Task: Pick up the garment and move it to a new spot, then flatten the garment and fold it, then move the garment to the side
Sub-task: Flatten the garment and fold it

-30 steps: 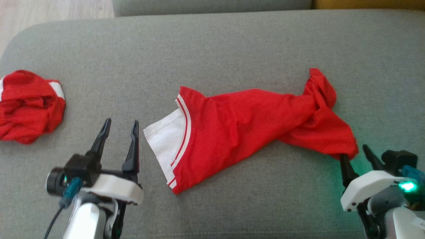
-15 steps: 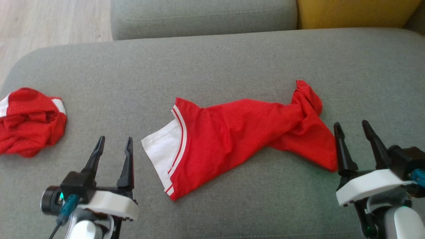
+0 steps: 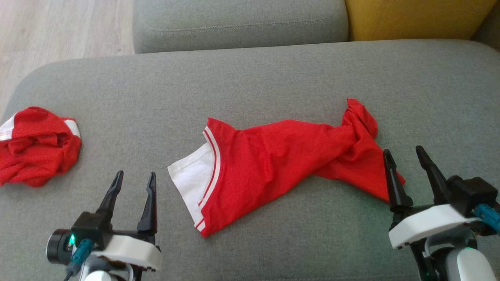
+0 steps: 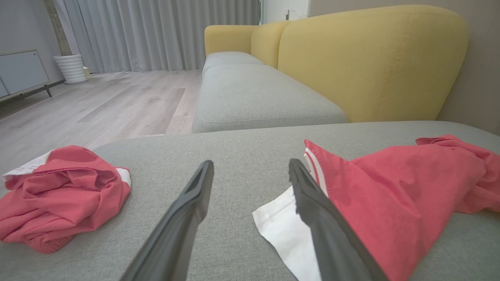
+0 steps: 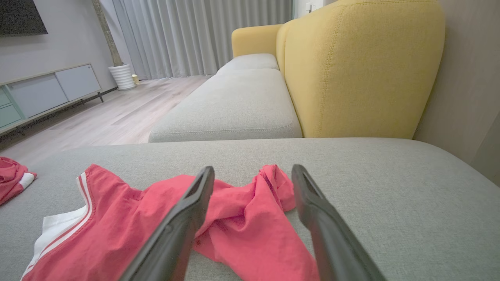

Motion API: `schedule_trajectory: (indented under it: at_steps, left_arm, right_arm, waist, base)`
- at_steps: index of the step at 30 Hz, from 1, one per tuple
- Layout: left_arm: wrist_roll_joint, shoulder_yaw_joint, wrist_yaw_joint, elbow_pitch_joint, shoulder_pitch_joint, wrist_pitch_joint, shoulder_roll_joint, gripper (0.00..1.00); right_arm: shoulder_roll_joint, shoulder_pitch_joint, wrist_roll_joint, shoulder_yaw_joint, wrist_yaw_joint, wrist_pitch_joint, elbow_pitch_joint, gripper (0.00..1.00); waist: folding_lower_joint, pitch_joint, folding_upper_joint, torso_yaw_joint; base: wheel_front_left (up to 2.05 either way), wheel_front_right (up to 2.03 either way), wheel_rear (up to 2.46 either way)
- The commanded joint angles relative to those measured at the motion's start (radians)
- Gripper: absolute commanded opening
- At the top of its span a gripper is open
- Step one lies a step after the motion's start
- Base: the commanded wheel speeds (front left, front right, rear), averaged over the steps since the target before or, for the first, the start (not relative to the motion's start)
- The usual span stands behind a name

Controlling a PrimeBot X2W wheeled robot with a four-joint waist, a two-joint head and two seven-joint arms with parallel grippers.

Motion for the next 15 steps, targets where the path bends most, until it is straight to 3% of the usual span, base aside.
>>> schedule_trajectory:
  at_steps: [1, 9, 15]
  left_arm:
    - [0.007, 0.029, 0.006, -0.034, -0.033, -0.003, 0.017, 1.00]
    - [0.002, 0.008, -0.008, -0.028, -0.047, 0.002, 0.021, 1.00]
    - [-0.031, -0.062, -0.072, 0.014, -0.059, 0.065, -0.003, 1.00]
  right_arm:
    - [-0.006, -0.028, 0.004, 0.027, -0.001, -0.004, -0.042, 1.00]
    - [-0.006, -0.035, 0.004, 0.033, -0.001, 0.000, -0.035, 1.00]
    - [-0.006, -0.041, 0.007, 0.039, -0.001, 0.003, -0.032, 1.00]
  waist:
    - [0.0000, 0.001, -0.0001, 0.000]
    - [0.0000, 0.008, -0.0001, 0.005]
    - [0.0000, 0.030, -0.0001, 0.004]
  base:
    - [0.00, 0.00, 0.00]
    - [0.00, 0.00, 0.00]
    - [0.00, 0.00, 0.00]
